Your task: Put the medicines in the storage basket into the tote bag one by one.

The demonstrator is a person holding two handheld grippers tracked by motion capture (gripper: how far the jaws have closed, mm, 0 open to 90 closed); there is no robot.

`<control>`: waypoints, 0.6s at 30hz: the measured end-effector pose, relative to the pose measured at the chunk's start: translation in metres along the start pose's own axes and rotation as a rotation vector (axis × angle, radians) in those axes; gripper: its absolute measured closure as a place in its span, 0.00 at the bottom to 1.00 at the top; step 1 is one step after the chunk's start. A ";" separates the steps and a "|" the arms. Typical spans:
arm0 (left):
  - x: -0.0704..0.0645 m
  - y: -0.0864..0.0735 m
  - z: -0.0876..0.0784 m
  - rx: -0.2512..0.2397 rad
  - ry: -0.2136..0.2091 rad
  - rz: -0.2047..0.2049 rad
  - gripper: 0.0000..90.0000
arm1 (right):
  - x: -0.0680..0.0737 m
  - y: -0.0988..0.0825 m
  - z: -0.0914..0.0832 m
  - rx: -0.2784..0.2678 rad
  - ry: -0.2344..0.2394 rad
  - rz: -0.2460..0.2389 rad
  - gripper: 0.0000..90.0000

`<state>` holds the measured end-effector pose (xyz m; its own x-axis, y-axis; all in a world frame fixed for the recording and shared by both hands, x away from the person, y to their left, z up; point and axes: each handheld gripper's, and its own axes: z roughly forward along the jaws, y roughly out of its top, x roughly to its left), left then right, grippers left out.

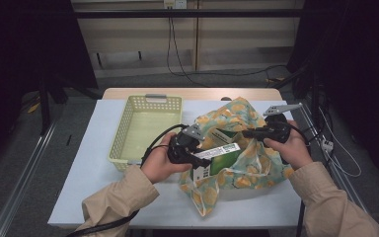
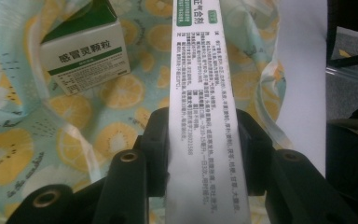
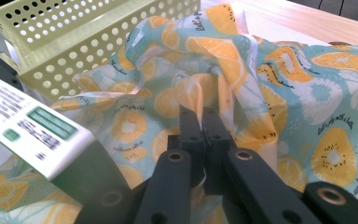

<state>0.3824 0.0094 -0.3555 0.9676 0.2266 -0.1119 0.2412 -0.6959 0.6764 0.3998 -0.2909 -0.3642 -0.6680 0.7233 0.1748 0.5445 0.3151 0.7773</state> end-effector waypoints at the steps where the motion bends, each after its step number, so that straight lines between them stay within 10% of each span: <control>1: 0.000 0.000 0.004 0.003 0.004 0.002 0.70 | 0.000 0.000 0.000 0.001 0.001 -0.001 1.00; 18: 0.009 0.010 0.040 -0.014 0.055 -0.056 0.69 | 0.001 0.004 -0.005 -0.003 -0.001 -0.013 1.00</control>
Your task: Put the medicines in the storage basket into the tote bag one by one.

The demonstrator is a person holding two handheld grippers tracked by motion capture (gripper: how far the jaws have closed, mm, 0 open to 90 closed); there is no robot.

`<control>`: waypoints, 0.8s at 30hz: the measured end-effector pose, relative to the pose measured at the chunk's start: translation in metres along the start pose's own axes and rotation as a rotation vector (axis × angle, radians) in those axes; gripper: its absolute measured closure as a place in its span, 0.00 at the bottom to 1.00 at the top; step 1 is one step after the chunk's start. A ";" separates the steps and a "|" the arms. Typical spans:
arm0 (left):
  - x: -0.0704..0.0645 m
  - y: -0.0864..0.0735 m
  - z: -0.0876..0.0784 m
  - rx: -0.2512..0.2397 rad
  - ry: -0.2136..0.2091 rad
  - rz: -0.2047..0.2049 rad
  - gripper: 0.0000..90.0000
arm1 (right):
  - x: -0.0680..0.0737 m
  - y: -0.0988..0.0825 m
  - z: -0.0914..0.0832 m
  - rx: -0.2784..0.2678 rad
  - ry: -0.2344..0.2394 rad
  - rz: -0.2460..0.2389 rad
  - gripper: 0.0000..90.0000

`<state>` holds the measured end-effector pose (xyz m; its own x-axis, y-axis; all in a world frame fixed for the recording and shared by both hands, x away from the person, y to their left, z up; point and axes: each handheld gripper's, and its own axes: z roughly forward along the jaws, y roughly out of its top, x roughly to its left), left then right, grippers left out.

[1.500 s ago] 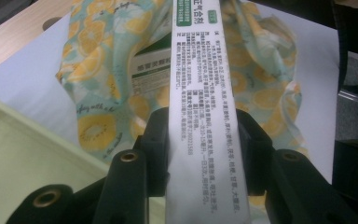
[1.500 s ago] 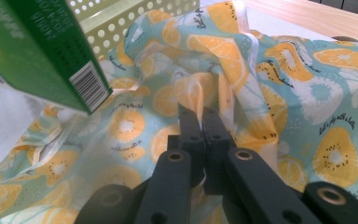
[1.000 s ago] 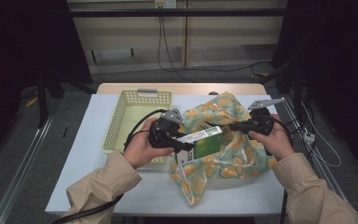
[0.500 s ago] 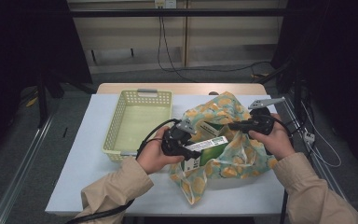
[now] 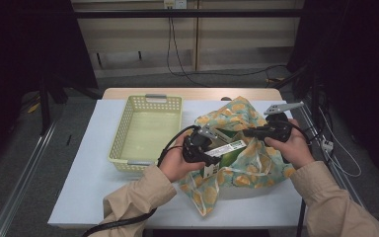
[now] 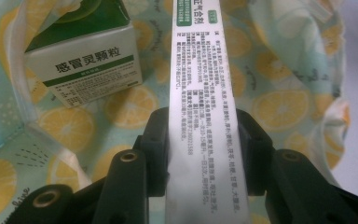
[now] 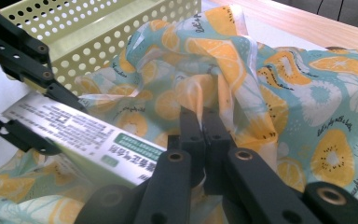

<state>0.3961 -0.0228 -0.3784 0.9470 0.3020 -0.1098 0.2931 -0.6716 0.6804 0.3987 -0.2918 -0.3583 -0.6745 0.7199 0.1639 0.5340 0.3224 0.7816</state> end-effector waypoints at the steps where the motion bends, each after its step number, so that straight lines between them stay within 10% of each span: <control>1: 0.001 0.001 0.001 0.003 0.002 0.001 0.69 | 0.000 0.000 0.000 -0.001 0.000 0.001 1.00; 24: 0.004 0.018 0.028 -0.004 0.023 -0.009 0.69 | 0.000 0.002 -0.001 -0.010 0.002 -0.002 1.00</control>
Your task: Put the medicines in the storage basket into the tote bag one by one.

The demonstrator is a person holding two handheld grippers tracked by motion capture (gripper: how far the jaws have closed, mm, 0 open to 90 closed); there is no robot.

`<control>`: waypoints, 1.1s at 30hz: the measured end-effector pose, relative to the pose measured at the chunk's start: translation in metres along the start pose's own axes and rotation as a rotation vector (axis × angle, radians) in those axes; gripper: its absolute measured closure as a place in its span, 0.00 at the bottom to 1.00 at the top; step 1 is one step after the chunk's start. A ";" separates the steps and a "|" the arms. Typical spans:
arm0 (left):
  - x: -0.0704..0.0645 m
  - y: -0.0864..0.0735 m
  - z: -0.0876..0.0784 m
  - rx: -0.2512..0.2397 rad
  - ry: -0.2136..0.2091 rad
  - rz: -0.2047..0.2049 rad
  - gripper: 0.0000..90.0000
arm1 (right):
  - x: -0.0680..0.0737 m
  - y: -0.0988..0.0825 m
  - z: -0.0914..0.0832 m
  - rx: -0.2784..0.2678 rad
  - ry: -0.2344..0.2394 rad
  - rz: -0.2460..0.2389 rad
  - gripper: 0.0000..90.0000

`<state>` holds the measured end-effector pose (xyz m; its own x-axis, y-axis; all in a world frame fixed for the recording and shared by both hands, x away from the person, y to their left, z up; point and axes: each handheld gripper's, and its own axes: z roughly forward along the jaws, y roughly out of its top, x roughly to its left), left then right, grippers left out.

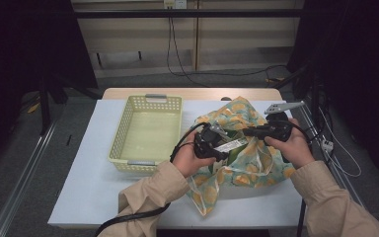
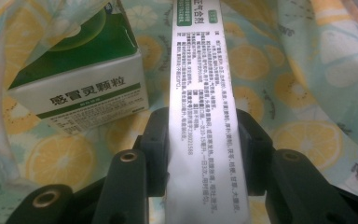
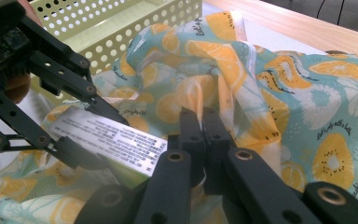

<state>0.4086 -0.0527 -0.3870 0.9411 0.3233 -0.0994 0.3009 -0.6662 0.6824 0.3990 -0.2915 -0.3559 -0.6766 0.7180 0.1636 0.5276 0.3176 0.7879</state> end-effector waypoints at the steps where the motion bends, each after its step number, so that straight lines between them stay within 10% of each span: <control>1: 0.000 0.001 0.001 -0.002 0.005 -0.006 0.69 | 0.000 0.000 0.000 -0.003 0.000 0.001 1.00; 27: 0.003 0.022 0.036 -0.086 0.036 -0.017 0.68 | -0.003 0.001 0.001 -0.011 0.009 0.005 1.00; 33: 0.003 0.020 0.037 -0.096 0.002 -0.041 0.43 | -0.003 0.000 0.001 -0.008 0.011 0.002 1.00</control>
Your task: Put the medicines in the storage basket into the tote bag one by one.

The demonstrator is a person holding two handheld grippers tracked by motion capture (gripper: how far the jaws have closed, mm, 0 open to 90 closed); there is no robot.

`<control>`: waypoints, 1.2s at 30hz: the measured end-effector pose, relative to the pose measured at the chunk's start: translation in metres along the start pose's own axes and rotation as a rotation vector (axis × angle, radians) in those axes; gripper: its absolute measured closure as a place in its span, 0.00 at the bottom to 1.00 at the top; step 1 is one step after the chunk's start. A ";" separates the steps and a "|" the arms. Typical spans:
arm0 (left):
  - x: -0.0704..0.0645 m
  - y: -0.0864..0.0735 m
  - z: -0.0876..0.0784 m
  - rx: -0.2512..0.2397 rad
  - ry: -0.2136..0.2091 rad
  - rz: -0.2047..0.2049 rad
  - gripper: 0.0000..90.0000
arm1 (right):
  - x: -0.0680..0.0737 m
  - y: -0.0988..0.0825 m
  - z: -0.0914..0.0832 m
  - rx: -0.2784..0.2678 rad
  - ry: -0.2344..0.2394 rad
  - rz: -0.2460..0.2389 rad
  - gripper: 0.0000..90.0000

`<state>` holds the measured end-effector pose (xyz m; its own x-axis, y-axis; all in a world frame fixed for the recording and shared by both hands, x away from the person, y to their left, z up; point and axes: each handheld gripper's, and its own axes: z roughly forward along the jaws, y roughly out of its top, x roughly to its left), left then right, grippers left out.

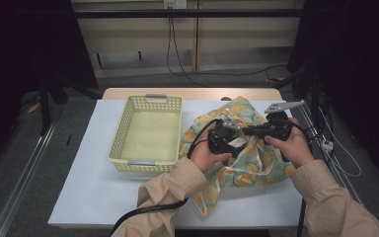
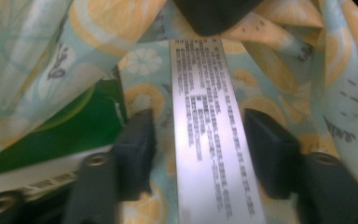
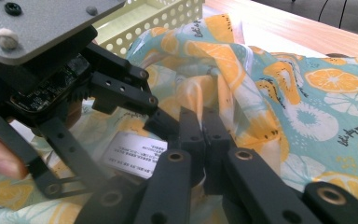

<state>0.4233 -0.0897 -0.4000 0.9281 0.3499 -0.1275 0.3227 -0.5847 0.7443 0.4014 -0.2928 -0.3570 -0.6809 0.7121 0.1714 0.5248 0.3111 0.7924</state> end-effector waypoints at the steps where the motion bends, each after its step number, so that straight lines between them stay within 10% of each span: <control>1: 0.000 0.000 -0.002 0.014 -0.008 -0.011 0.38 | 0.000 0.000 0.000 0.000 0.000 0.001 1.00; 5: -0.002 -0.004 -0.019 0.048 0.020 -0.009 0.21 | -0.002 -0.001 -0.001 0.001 -0.007 0.006 1.00; 22: 0.012 -0.034 -0.091 0.042 0.106 -0.063 0.16 | -0.004 -0.004 -0.004 0.010 -0.028 0.010 1.00; 36: -0.009 -0.058 -0.113 0.016 0.054 -0.047 0.16 | -0.004 -0.006 -0.004 0.017 -0.028 0.014 1.00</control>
<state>0.3752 0.0240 -0.3677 0.9008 0.4156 -0.1260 0.3686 -0.5781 0.7280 0.3988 -0.3001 -0.3605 -0.6589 0.7338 0.1658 0.5428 0.3111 0.7801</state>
